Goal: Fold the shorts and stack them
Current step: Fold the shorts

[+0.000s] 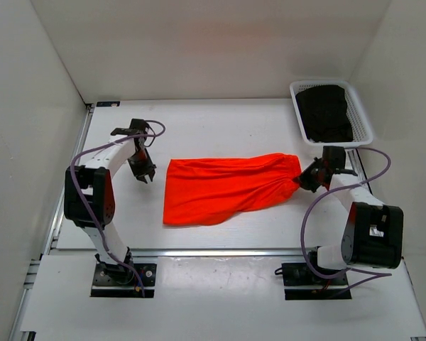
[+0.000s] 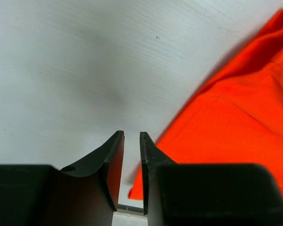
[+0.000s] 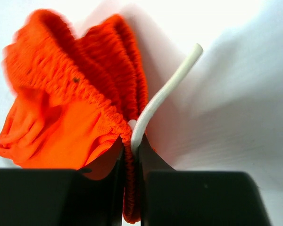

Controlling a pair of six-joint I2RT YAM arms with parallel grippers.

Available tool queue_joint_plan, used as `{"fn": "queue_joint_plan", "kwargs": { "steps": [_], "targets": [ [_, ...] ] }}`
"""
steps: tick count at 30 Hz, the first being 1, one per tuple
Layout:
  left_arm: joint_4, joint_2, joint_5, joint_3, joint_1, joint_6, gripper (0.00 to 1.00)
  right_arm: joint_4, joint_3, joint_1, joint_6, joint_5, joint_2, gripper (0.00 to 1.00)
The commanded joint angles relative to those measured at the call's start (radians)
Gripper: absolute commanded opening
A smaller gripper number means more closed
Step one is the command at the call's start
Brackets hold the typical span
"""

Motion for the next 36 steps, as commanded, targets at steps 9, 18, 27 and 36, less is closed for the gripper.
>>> {"fn": "queue_joint_plan", "kwargs": {
  "steps": [9,18,27,36],
  "targets": [
    [0.087,0.139,0.079,-0.046,-0.068,-0.052,0.11,-0.407,0.531,0.309,-0.245,0.275,0.061,0.00],
    [0.130,0.164,0.096,-0.064,-0.120,-0.081,0.11,-0.530,0.775,0.656,-0.205,0.446,0.144,0.00],
    [0.139,0.184,0.132,-0.055,-0.129,-0.072,0.11,-0.602,0.970,0.963,-0.144,0.611,0.332,0.00],
    [0.148,0.184,0.154,-0.055,-0.129,-0.072,0.11,-0.634,1.172,1.098,-0.135,0.673,0.550,0.00]
  ]
}}
